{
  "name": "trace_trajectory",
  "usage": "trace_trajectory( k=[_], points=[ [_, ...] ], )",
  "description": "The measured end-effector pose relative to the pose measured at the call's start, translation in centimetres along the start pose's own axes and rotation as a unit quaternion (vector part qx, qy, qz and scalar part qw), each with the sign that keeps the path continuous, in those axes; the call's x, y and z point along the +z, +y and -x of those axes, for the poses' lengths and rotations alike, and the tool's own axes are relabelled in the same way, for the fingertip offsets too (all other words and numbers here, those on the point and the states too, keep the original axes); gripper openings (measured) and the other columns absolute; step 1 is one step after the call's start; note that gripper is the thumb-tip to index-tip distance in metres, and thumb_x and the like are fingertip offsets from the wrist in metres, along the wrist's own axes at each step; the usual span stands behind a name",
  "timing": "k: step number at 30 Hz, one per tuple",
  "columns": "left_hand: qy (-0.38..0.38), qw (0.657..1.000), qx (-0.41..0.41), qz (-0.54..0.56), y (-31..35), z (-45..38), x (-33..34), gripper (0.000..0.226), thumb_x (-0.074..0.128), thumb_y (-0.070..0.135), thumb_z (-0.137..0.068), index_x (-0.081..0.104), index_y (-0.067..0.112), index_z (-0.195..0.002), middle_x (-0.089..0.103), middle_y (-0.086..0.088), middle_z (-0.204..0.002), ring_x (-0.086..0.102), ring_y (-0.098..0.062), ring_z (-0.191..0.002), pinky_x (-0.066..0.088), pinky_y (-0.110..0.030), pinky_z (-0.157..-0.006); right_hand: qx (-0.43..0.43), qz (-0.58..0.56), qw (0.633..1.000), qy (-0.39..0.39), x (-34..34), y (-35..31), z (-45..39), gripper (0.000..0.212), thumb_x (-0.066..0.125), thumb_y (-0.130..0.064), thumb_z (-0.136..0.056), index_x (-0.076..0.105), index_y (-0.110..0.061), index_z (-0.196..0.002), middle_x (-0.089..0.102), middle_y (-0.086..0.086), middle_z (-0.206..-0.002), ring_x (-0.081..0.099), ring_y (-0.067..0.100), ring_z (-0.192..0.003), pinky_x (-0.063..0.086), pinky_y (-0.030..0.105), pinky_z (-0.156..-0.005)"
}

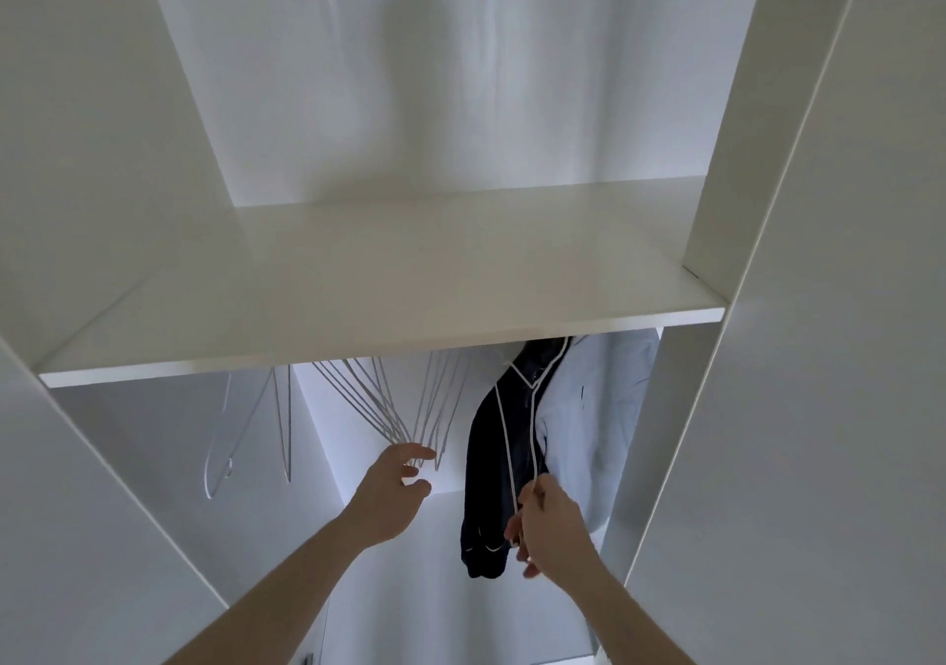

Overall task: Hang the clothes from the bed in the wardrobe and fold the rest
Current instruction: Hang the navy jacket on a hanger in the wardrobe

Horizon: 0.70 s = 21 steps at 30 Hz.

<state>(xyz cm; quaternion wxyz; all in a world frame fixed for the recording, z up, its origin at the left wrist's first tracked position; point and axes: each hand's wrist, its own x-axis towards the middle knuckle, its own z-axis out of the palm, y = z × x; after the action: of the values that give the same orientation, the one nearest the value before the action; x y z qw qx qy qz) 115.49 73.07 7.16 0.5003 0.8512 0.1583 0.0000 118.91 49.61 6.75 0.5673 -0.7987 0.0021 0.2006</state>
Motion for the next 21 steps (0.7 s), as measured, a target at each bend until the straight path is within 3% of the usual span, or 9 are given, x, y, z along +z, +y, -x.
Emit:
trace_trajectory(
  k=[2, 7, 12, 14, 17, 21],
  points=[
    [-0.001, 0.999, 0.042, -0.033, -0.3, 1.6, 0.1, 0.038, 0.065, 0.010, -0.097, 0.061, 0.038, -0.121, 0.048, 0.019, -0.135, 0.056, -0.003, -0.117, 0.048, -0.015, -0.085, -0.013, 0.005, 1.000, -0.011, -1.0, 1.7, 2.9, 0.020, 0.035, -0.011, -0.104, 0.052, -0.014, -0.094, 0.072, 0.007, -0.071, 0.054, 0.018, -0.046, 0.047, 0.029, -0.042],
    [-0.021, 0.997, 0.068, -0.028, -0.6, 5.2, 0.3, 0.038, 0.066, 0.013, -0.097, 0.060, 0.043, -0.120, 0.051, 0.024, -0.134, 0.055, -0.001, -0.121, 0.047, -0.017, -0.091, -0.031, 0.014, 0.999, -0.012, -2.9, 4.8, 9.6, 0.031, 0.040, -0.015, -0.105, 0.057, -0.030, -0.084, 0.075, 0.006, -0.079, 0.050, 0.015, -0.046, 0.040, 0.026, -0.042],
    [-0.045, 0.996, 0.077, -0.001, -1.3, 8.2, 0.9, 0.037, 0.067, 0.015, -0.096, 0.063, 0.044, -0.119, 0.053, 0.025, -0.133, 0.055, 0.006, -0.119, 0.050, -0.017, -0.088, -0.031, -0.010, 0.999, 0.036, -2.8, 5.7, 15.2, 0.037, 0.043, -0.001, -0.100, 0.064, -0.026, -0.082, 0.075, 0.006, -0.075, 0.042, 0.005, -0.051, 0.034, 0.018, -0.063],
    [-0.067, 0.994, 0.092, -0.004, -1.5, 8.9, 1.0, 0.037, 0.067, 0.014, -0.096, 0.063, 0.043, -0.119, 0.054, 0.025, -0.132, 0.056, 0.008, -0.117, 0.050, -0.012, -0.082, -0.022, -0.049, 0.997, 0.052, -2.2, 5.7, 17.4, 0.034, 0.044, 0.001, -0.099, 0.066, -0.020, -0.083, 0.073, 0.010, -0.074, 0.042, 0.006, -0.050, 0.033, 0.015, -0.058],
    [-0.099, 0.988, 0.115, -0.014, -1.4, 9.3, 1.1, 0.037, 0.065, 0.012, -0.096, 0.063, 0.042, -0.118, 0.052, 0.027, -0.131, 0.055, 0.006, -0.118, 0.048, -0.005, -0.075, -0.004, -0.084, 0.993, 0.077, -1.5, 6.1, 20.5, 0.037, 0.045, -0.003, -0.099, 0.068, -0.026, -0.083, 0.073, 0.013, -0.076, 0.039, 0.011, -0.049, 0.032, 0.017, -0.049],
    [-0.155, 0.977, 0.145, -0.026, -2.2, 9.6, 1.1, 0.037, 0.064, 0.012, -0.095, 0.063, 0.041, -0.118, 0.053, 0.026, -0.129, 0.054, 0.004, -0.119, 0.049, -0.008, -0.076, 0.023, -0.128, 0.981, 0.142, 0.8, 7.9, 26.0, 0.034, 0.042, 0.001, -0.100, 0.070, -0.018, -0.104, 0.072, 0.015, -0.077, 0.037, 0.013, -0.044, 0.031, 0.016, -0.044]
  ],
)
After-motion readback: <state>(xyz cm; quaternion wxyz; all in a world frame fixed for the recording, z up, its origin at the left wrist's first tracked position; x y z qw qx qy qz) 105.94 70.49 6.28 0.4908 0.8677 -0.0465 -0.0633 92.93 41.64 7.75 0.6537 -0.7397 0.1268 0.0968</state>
